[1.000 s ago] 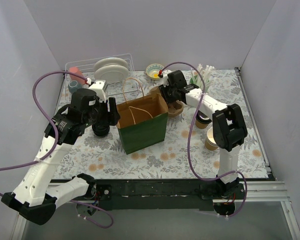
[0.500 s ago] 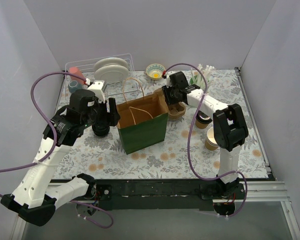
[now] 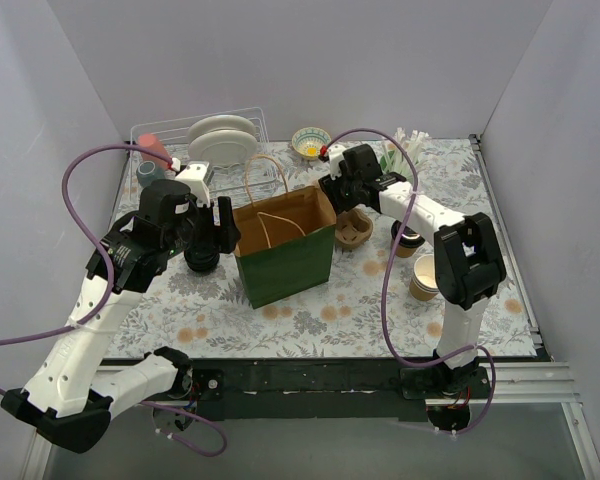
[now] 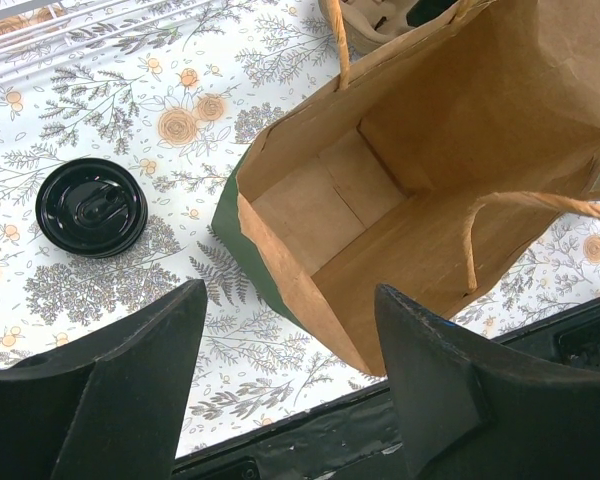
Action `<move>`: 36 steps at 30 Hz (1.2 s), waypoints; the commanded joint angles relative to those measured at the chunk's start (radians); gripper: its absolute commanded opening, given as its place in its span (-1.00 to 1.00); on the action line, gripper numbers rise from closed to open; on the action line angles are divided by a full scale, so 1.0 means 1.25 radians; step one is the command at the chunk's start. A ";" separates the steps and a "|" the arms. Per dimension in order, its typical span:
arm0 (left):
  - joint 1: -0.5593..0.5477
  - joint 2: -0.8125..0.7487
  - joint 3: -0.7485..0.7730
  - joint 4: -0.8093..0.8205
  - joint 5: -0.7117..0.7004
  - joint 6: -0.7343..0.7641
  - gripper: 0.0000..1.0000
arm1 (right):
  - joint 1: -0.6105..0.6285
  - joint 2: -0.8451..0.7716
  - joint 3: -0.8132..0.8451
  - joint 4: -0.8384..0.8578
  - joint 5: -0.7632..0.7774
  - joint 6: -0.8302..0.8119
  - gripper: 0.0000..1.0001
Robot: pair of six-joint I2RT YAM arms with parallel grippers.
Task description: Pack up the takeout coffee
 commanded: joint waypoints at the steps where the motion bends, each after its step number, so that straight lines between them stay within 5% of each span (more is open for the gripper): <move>1: 0.001 -0.015 -0.001 0.010 0.001 0.009 0.35 | -0.002 -0.029 0.000 0.032 -0.034 -0.054 0.11; 21: 0.001 -0.005 0.013 0.011 0.000 0.017 0.37 | -0.002 0.013 -0.017 0.009 -0.009 -0.089 0.19; 31: 0.001 -0.005 0.020 0.010 0.001 0.019 0.37 | -0.003 0.039 -0.010 -0.001 -0.009 -0.084 0.07; 36: 0.001 -0.005 0.025 0.010 -0.008 0.018 0.38 | -0.003 0.033 -0.006 -0.003 0.014 -0.082 -0.23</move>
